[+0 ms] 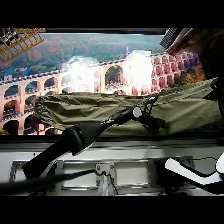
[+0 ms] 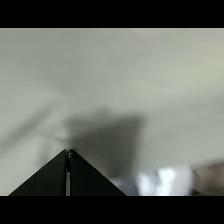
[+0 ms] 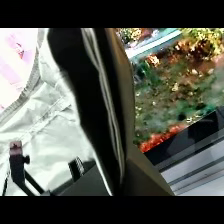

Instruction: Fold the clothes and pants, and hang the long-sleeved shirts on hangers.

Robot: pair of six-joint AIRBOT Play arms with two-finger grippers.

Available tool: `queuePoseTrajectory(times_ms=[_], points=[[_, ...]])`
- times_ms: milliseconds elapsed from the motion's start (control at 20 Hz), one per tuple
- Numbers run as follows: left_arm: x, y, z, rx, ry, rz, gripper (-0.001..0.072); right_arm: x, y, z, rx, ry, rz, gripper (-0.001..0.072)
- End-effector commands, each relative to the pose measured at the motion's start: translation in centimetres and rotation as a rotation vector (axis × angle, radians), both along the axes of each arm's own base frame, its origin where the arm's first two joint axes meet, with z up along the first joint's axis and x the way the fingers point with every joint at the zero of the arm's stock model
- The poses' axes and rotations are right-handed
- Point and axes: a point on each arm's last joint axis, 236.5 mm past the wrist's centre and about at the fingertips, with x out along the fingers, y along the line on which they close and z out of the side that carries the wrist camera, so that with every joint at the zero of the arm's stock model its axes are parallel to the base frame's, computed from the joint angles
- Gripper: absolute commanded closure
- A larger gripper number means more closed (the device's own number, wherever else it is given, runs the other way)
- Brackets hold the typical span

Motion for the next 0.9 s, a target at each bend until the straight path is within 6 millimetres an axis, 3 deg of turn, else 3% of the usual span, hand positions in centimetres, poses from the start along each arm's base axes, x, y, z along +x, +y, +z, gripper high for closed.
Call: queuePoseTrajectory(times_ms=[0,150,300,450,600,750,850], points=[[0.2,1.5,4.8,-0.040,0.052,-0.054,0.0698,1.0,1.2,0.5,0.033,-0.044,0.016,0.0696],[2.8,4.1,11.1,-0.104,-0.014,-0.076,0.0698,2.4,4.1,0.7,0.024,-0.060,0.111,0.0697],[5.0,9.3,15.1,-0.071,-0.123,-0.153,0.0697,4.4,9.3,0.6,0.021,-0.083,0.235,0.0697],[9.4,17.0,19.3,0.003,-0.232,-0.088,0.0698,6.2,15.4,-0.4,0.028,-0.108,0.315,0.0697],[12.9,25.9,24.5,0.039,-0.336,0.077,0.0698,5.5,21.0,-2.7,0.017,-0.065,0.399,0.0696],[13.4,34.2,29.1,0.037,-0.404,0.248,0.0698,3.6,26.2,-5.4,0.012,-0.023,0.495,0.0696],[12.4,38.0,30.9,0.037,-0.437,0.329,0.0698,3.4,29.7,-6.6,0.024,-0.062,0.521,0.0696]])
